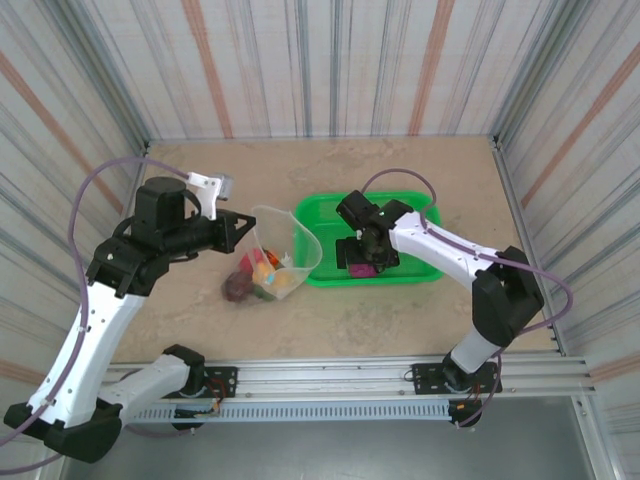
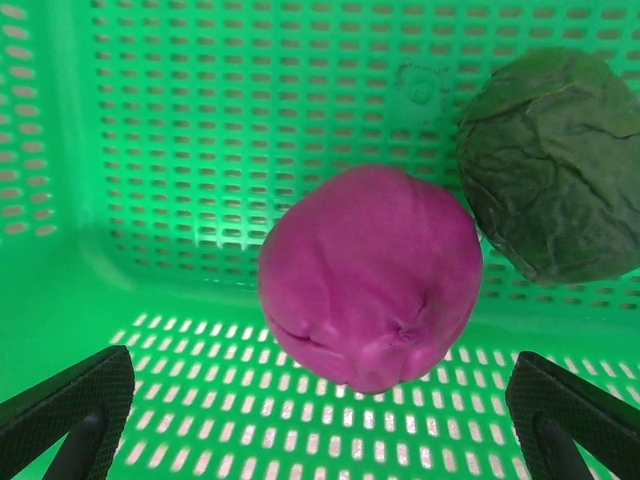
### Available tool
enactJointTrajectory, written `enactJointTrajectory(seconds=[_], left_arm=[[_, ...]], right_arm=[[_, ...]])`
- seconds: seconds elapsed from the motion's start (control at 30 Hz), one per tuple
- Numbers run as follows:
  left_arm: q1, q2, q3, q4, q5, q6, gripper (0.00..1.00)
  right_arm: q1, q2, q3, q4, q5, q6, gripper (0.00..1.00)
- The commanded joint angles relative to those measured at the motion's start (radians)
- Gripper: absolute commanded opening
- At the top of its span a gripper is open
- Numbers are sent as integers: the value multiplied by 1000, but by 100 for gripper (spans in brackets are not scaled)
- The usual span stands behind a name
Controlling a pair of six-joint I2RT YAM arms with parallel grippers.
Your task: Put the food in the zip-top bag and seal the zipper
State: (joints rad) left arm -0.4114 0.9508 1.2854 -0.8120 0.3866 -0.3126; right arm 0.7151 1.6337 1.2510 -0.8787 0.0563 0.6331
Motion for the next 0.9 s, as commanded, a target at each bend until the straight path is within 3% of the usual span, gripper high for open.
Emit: enactJointTrajectory(seconds=[0.0, 0.33, 0.47, 0.6, 0.87], left_arm=[[8, -21, -12, 24, 27, -6, 0], [8, -22, -12, 20, 21, 5, 0], [9, -20, -17, 20, 22, 7, 0], [9, -20, -19, 28, 28, 3, 0], [10, -17, -9, 21, 25, 7, 0]], right_arm=[[-13, 43, -12, 28, 9, 24, 99], [-36, 149, -28, 100, -18, 17, 92], [-48, 160, -43, 136, -43, 13, 82], [-54, 167, -39, 142, -56, 2, 64], [-55, 22, 7, 100, -36, -37, 60]])
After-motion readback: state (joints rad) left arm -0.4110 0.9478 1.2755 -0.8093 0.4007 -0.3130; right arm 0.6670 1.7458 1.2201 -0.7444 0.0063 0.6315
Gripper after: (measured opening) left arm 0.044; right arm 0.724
